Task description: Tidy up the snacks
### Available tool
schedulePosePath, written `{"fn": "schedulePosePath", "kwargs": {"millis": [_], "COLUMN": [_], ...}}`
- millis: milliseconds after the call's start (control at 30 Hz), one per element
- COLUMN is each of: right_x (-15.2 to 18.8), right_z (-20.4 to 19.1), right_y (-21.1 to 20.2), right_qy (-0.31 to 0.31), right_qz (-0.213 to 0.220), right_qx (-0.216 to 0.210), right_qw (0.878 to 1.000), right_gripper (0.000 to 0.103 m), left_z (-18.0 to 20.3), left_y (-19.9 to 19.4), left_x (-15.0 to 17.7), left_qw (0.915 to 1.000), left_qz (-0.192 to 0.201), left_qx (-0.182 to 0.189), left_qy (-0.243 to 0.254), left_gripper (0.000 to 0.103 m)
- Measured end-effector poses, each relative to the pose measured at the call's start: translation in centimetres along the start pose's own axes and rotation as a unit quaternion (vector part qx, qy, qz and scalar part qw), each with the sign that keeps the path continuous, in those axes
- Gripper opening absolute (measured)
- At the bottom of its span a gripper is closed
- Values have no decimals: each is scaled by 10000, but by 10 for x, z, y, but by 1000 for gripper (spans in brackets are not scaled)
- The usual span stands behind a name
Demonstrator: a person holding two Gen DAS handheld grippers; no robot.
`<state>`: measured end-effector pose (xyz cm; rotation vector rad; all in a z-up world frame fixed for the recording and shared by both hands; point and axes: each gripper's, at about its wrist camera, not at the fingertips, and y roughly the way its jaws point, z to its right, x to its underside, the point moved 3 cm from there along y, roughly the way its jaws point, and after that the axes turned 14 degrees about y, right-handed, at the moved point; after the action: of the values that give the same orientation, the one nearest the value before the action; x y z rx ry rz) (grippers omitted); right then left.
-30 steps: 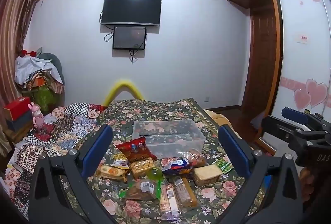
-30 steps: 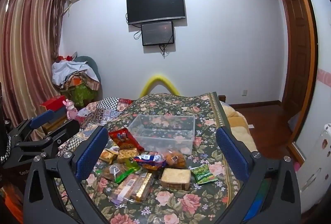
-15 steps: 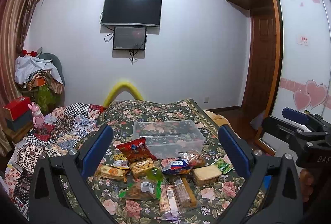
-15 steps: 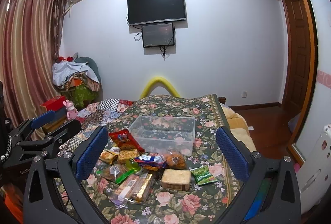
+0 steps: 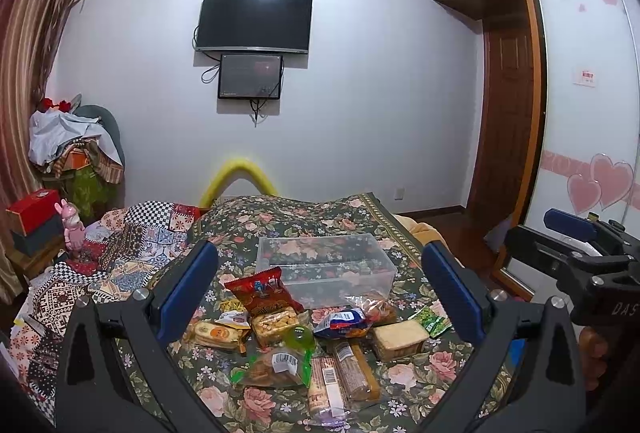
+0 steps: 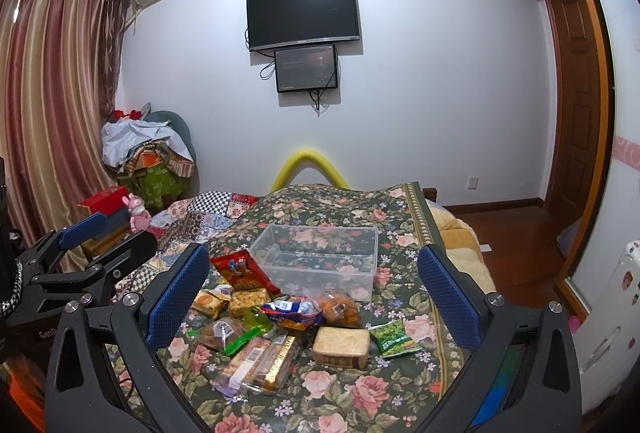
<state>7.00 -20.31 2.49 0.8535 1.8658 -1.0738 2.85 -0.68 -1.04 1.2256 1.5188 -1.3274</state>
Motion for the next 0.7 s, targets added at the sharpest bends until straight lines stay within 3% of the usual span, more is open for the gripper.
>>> {"fn": "schedulePosePath", "kwargs": {"millis": [700], "right_x": [0], "right_z": [-2], "right_y": [-1], "right_qy": [-13], "right_qz": [14], "right_qx": [-17], "right_qw": [10000], "right_gripper": [103], "left_z": [-2], "left_y": [-1], "left_x": [-1], "left_qw": [10000], "left_qz": [5], "left_qx": [-1], "left_qy": [-15], "left_gripper": [103]}}
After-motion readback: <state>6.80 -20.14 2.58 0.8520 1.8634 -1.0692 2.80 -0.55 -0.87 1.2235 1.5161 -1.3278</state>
